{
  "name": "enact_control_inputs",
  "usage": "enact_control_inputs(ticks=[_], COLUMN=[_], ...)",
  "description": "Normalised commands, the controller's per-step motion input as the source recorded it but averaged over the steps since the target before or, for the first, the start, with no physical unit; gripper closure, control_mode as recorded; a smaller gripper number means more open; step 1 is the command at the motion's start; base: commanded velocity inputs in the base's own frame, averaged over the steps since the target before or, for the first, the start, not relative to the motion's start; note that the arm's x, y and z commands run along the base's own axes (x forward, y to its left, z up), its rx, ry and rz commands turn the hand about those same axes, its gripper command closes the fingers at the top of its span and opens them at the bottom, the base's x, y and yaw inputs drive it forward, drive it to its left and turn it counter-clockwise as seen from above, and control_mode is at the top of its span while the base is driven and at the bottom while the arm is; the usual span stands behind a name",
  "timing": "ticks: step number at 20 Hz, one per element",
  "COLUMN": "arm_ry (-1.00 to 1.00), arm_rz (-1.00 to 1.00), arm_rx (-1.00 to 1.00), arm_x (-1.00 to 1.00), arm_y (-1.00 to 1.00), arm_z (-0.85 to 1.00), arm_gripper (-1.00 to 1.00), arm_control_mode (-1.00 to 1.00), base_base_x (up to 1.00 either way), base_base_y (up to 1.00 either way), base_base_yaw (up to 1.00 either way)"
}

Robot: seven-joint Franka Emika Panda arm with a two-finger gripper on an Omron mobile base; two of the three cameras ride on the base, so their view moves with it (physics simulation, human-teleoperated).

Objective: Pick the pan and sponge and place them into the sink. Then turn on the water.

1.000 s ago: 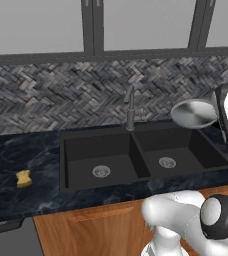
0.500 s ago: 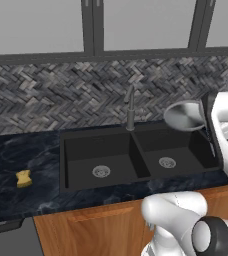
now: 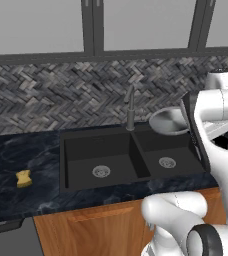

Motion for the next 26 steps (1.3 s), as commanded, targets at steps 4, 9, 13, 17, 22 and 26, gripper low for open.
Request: enact_control_inputs(ticks=[4,9,13,17,22,26], arm_ry=[-0.01,-0.03,-0.02,-0.01,0.0,0.0], arm_rz=[-0.05,-0.1,-0.11,-0.14,-0.13,-0.13], arm_rx=[0.01,0.0,0.0,0.0,0.02,0.02], arm_x=[-0.07,-0.04,-0.03,0.0,0.0,0.0], arm_y=[0.46,0.37,0.36,0.29,0.26,0.26], arm_z=[0.07,0.02,0.0,0.0,-0.02,-0.01], arm_gripper=[1.0,1.0,1.0,1.0,1.0,1.0], arm_control_mode=[-1.0,-1.0,-1.0,-1.0,-1.0,-1.0], base_base_x=[0.0,0.0,0.0,0.0,0.0,0.0], base_base_y=[0.0,0.0,0.0,0.0,0.0,0.0], base_base_yaw=[0.0,0.0,0.0,0.0,0.0,0.0])
